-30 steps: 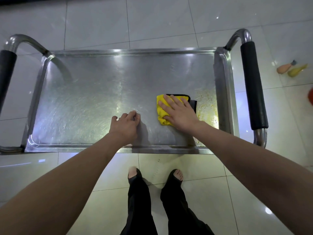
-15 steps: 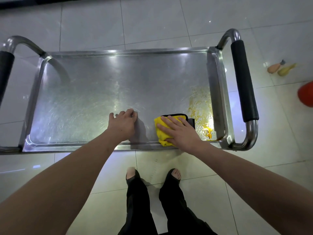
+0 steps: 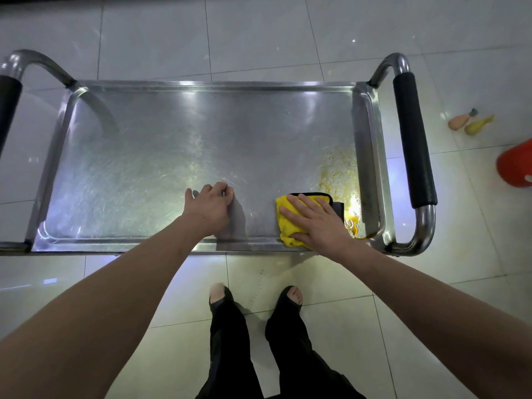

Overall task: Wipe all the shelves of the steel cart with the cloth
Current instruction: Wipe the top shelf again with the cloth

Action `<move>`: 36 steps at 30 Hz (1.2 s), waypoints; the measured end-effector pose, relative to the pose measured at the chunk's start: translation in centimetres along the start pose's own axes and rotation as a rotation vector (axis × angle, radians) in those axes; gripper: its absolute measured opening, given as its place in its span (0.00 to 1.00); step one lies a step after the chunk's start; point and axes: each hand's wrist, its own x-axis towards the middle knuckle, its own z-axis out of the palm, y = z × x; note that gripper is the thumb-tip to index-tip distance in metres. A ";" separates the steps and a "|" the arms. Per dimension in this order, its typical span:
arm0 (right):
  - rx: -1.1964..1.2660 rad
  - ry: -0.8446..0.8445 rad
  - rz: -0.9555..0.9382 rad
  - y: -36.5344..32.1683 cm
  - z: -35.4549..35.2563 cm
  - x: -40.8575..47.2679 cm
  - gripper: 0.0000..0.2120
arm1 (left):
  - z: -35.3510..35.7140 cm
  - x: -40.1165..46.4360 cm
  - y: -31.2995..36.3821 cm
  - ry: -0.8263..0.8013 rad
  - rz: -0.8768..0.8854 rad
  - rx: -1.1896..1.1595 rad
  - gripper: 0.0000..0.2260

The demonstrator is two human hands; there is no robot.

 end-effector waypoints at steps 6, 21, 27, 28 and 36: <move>0.024 0.011 -0.019 -5.4 0.8 3.1 0.32 | 0.2 -0.1 -0.2 -0.005 -0.007 -0.001 0.28; 0.014 0.033 0.001 -1.0 0.9 -0.5 0.31 | 0.2 -0.1 0.3 -0.013 -0.027 0.115 0.29; -0.004 0.006 0.005 0.7 0.3 -1.6 0.31 | -0.3 -0.3 1.0 -0.027 -0.060 0.076 0.28; -0.005 -0.002 0.003 0.6 0.3 -1.4 0.31 | -0.3 -0.4 1.1 -0.033 -0.070 0.063 0.28; 0.026 0.047 0.027 0.7 -0.5 1.8 0.30 | 0.0 -0.6 1.0 -0.025 -0.072 0.035 0.30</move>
